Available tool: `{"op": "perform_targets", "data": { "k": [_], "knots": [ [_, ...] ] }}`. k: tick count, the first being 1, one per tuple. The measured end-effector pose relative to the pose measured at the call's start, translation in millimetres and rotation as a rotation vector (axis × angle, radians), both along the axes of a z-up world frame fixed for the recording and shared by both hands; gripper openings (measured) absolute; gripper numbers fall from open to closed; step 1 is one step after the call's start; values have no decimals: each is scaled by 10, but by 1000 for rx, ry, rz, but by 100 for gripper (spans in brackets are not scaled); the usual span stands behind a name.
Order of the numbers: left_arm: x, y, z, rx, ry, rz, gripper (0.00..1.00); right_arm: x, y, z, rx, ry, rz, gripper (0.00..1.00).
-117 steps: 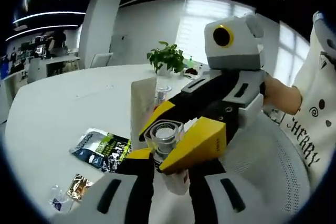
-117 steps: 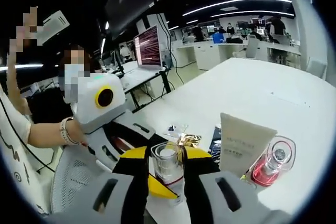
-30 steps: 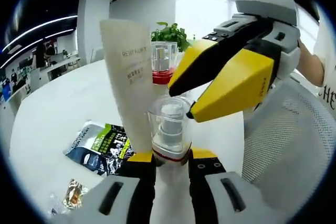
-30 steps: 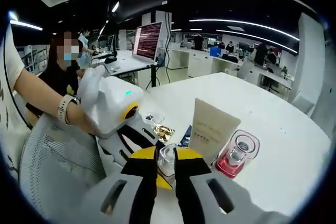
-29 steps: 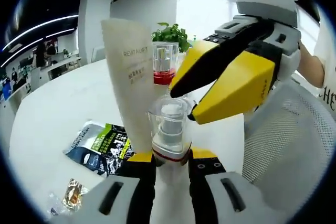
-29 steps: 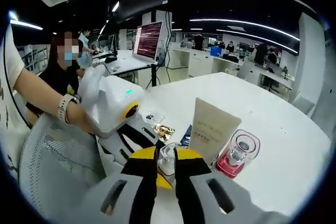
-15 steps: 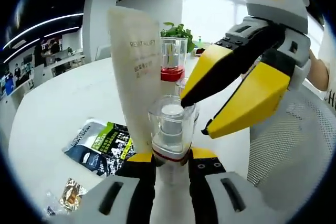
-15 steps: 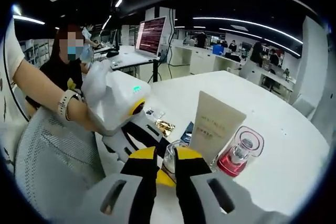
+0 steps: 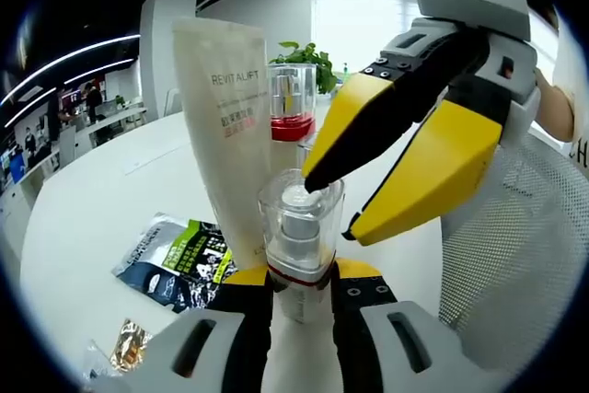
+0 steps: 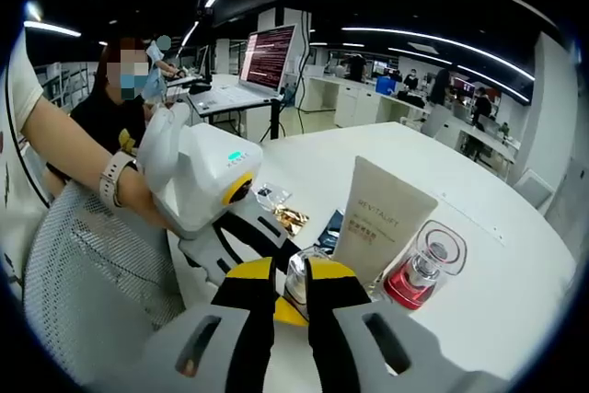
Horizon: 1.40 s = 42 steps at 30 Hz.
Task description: Arrange the skincare products in the storage area until every visible bottle or jar stands upright without overlapping.
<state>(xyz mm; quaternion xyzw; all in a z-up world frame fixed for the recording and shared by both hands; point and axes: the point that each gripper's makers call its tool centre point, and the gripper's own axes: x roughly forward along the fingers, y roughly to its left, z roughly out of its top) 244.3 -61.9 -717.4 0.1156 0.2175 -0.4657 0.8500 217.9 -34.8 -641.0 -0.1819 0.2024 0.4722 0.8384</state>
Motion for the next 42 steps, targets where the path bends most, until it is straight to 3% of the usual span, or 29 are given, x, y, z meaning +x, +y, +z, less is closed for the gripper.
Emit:
{"op": "perform_targets", "data": {
  "k": [9, 16, 20, 23, 27, 42],
  "knots": [
    [-50, 58, 18, 62, -7, -10, 29, -14, -46, 34, -20, -18, 1, 14],
    [-126, 142, -4, 82, 46, 5, 29, -70, -375, 181, 12, -15, -44, 14],
    [-158, 192, -38, 103, 74, 22, 22, -129, -548, 175, 23, 8, -64, 13],
    [-184, 204, -71, 113, 96, 21, 19, -146, -720, -54, -22, 77, -77, 14],
    [-154, 203, -102, 120, 116, 35, 18, -72, -818, -276, -70, 109, -78, 14],
    [-85, 121, -165, 147, 104, 20, 9, 157, -720, -708, -151, 162, -33, 14]
  ]
}}
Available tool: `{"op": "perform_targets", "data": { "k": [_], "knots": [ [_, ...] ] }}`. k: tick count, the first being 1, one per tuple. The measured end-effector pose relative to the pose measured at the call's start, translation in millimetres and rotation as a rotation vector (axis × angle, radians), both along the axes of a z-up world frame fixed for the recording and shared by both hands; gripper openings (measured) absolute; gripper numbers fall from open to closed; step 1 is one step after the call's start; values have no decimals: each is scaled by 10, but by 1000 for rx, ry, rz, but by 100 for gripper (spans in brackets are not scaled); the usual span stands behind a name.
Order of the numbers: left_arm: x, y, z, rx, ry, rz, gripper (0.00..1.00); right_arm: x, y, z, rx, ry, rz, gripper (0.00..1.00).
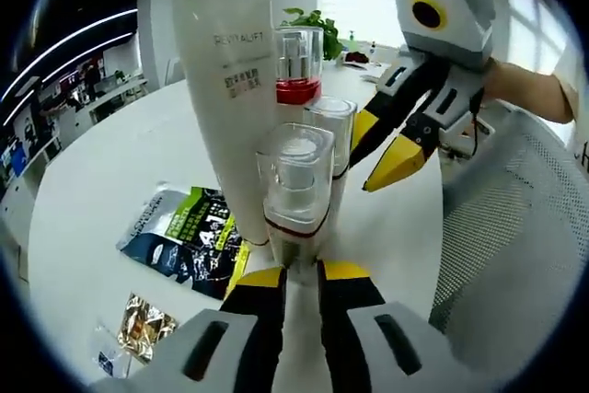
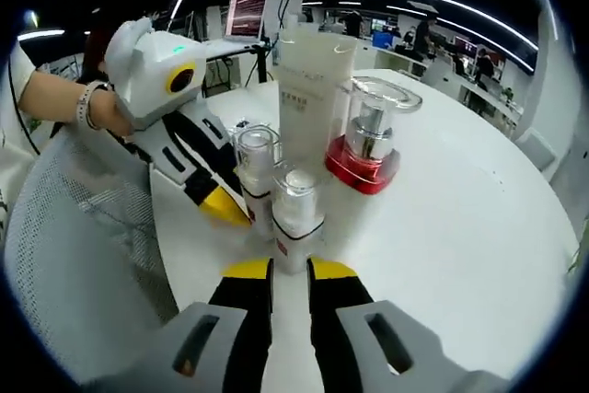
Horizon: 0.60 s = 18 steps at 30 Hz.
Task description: Arrange the skincare products in the storage area until every visible bottle or jar stands upright without overlapping.
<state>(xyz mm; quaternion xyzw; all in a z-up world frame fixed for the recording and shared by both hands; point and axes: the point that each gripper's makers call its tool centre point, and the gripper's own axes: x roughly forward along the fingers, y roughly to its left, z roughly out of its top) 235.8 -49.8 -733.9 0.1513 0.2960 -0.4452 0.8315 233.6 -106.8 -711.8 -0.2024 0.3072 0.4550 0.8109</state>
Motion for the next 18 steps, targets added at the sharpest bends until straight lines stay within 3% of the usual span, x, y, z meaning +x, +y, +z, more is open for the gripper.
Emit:
{"op": "perform_targets", "data": {
  "k": [18],
  "knots": [
    [30, -143, -24, 2, -7, -38, 7, 63, 2, -139, -2, 19, -45, 14]
  ]
}}
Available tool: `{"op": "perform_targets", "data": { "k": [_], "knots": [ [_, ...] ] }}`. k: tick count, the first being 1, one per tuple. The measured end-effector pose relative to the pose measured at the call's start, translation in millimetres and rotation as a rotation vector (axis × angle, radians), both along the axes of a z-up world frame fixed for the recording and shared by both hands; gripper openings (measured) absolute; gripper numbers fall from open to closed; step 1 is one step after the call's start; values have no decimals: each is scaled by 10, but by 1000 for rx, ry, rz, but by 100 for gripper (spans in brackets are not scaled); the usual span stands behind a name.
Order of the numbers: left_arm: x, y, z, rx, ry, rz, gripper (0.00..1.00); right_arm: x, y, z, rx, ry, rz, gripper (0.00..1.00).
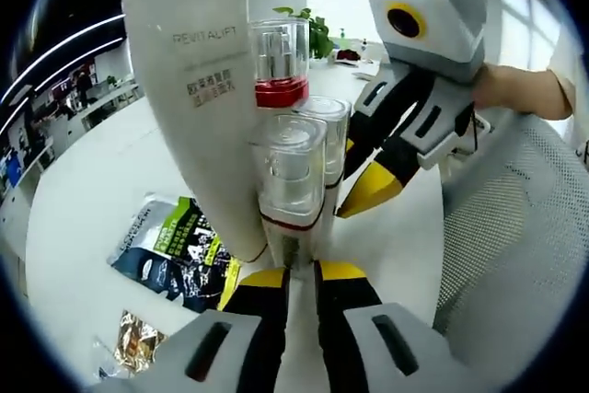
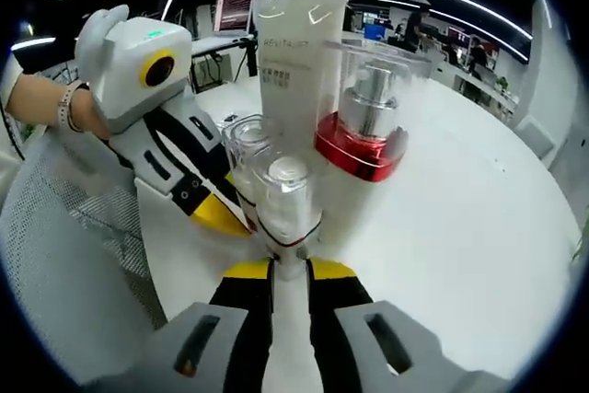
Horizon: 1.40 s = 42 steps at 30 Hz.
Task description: Arrange the skincare products in the storage area until every visible bottle or jar stands upright without overlapping.
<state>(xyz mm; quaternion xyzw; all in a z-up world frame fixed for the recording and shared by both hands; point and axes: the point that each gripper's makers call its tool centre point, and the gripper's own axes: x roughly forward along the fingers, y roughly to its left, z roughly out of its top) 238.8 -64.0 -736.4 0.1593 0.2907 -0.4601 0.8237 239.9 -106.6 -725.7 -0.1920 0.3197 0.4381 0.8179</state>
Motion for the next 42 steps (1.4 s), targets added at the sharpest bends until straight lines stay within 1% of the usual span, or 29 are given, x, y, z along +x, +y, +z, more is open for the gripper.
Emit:
{"op": "perform_targets", "data": {
  "k": [12, 15, 16, 20, 23, 25, 27, 34, 36, 39, 41, 42],
  "knots": [
    [23, -17, 6, 6, -11, -12, 7, 25, -16, -11, -20, -9, -16, 13],
    [13, -13, 17, 2, -13, -12, 7, 18, -20, 9, -16, -11, -17, 13],
    [10, -12, 26, -1, -12, -12, 7, 17, -25, 41, -13, -13, -18, 13],
    [-12, 15, 82, -12, -16, -12, 7, 3, -25, 84, -4, -15, -23, 14],
    [-31, 76, 126, -23, -12, -3, 8, -21, -28, 116, -2, -17, -25, 16],
    [-98, 116, 135, -24, 3, -4, 10, -42, -25, 152, 6, -21, -30, 16],
    [-144, 171, 155, -21, 1, -5, 10, -63, -21, 173, 10, -22, -33, 18],
    [-167, 404, 276, -37, -3, 43, 13, -143, -2, 256, 24, -31, -42, 25],
    [-157, 467, 308, -40, -8, 60, 14, -154, -6, 275, 28, -32, -49, 28],
    [-103, 631, 338, -34, -26, 87, 16, -182, -16, 306, 29, -34, -58, 32],
    [-57, 732, 360, -27, -40, 108, 19, -201, -23, 339, 35, -37, -65, 34],
    [-51, 746, 363, -26, -43, 110, 20, -212, -31, 359, 37, -38, -70, 35]
  ]
}}
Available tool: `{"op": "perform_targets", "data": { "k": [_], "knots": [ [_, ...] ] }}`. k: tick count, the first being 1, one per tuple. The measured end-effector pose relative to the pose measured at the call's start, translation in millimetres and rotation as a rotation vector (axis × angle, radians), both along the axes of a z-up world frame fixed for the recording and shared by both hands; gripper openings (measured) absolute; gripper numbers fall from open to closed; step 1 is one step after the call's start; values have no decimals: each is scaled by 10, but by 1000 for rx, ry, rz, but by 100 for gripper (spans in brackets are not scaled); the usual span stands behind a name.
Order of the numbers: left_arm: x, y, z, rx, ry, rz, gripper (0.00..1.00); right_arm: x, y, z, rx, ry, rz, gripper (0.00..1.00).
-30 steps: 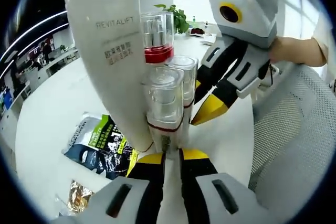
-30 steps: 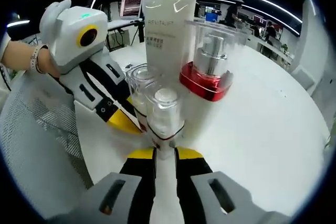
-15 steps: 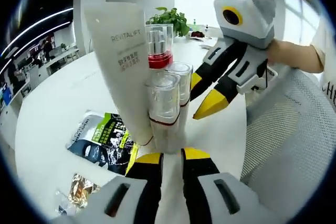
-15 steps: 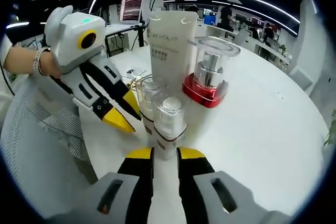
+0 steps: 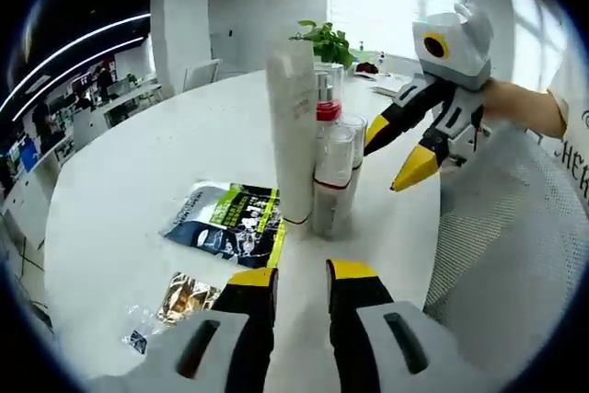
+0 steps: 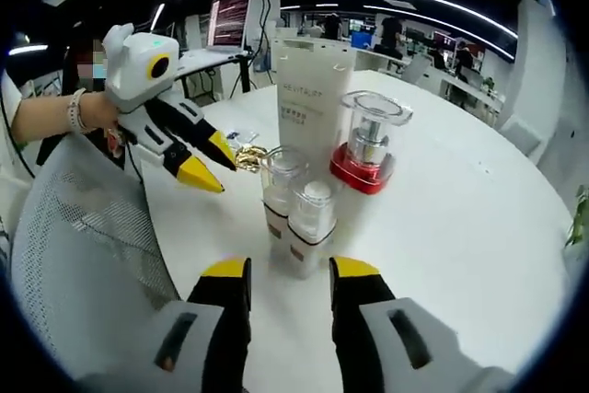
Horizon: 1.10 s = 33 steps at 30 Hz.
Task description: Arrange the skincare products in the storage area until every visible bottle or jar stands upright without overlapping.
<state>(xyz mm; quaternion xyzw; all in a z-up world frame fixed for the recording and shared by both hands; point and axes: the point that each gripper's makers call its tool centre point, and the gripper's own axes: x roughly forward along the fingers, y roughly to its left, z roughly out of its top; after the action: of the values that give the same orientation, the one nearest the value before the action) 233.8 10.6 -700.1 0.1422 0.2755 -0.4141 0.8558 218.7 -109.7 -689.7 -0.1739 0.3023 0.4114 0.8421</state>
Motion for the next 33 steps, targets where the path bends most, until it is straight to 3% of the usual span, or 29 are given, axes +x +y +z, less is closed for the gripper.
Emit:
{"op": "perform_targets", "data": {
  "k": [14, 27, 33],
  "knots": [
    [187, 423, 26, 45, -44, 64, 31, -23, -121, 151, 29, -13, -84, 50],
    [380, 385, -162, 61, -5, 59, 48, -22, -197, 207, 42, -26, -140, 58],
    [490, 352, -187, 47, 7, 65, 52, -20, -268, 207, 49, -27, -169, 58]
  ]
}}
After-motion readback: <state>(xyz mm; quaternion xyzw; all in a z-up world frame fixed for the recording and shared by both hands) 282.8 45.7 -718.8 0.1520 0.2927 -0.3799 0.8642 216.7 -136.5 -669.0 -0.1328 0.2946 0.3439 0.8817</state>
